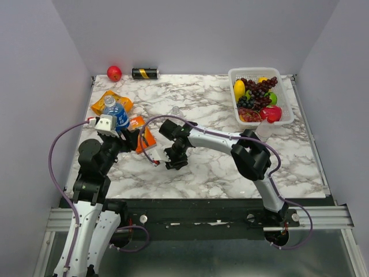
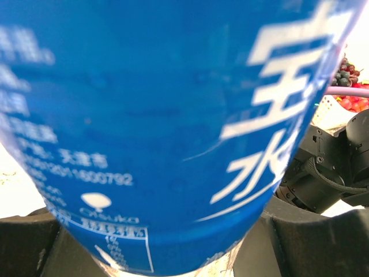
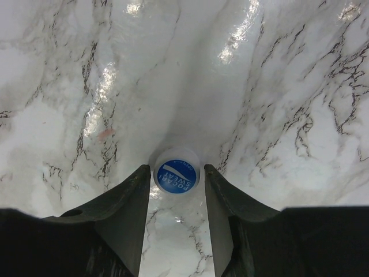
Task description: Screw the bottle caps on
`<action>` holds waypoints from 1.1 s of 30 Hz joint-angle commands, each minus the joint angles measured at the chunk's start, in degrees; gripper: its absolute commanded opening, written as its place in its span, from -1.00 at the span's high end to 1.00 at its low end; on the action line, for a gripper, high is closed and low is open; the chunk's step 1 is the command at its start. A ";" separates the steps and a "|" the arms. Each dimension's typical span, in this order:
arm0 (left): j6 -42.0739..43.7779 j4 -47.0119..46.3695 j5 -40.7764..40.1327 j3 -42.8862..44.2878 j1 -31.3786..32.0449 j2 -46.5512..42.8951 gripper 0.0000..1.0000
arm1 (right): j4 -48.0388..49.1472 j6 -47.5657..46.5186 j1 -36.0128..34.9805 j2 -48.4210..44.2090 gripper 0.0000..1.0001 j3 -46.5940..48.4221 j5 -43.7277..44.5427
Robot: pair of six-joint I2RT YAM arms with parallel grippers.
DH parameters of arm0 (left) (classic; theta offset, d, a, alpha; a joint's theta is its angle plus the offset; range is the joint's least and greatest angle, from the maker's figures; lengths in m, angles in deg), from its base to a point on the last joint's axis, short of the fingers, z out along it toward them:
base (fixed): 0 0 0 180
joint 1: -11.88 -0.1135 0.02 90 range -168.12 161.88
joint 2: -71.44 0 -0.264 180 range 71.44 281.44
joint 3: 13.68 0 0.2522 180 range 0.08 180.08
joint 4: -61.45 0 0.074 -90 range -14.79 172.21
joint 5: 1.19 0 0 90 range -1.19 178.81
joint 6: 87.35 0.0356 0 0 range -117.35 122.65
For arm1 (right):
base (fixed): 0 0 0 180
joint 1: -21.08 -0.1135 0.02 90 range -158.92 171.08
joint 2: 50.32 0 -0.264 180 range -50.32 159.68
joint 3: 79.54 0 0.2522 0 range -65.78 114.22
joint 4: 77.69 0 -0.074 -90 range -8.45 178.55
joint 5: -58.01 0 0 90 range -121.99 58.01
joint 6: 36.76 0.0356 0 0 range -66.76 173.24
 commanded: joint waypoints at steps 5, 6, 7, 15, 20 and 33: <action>-0.23 -1.21 2.94 -1.26 -0.39 0.54 1.00 | 2.15 -0.97 -1.16 1.58 0.14 0.31 0.48; -0.15 -1.21 2.94 -1.34 -0.48 0.62 1.00 | 2.06 -0.98 -1.25 1.49 0.19 0.22 0.65; 0.12 -1.30 3.12 -1.52 -0.39 0.62 1.00 | 1.97 -0.98 -1.16 1.40 0.31 0.05 0.83; 7.92 -7.53 14.67 -6.35 -0.48 2.38 1.00 | 1.89 -0.19 -0.81 -17.00 0.48 -10.75 0.40; 16.45 -13.68 30.17 -11.80 1.36 7.20 1.00 | -6.27 2.27 2.52 -33.91 0.51 -15.07 -2.16; 25.17 -44.25 27.64 -21.38 29.13 27.33 1.00 | -22.46 13.52 8.68 -47.65 0.49 3.99 -11.03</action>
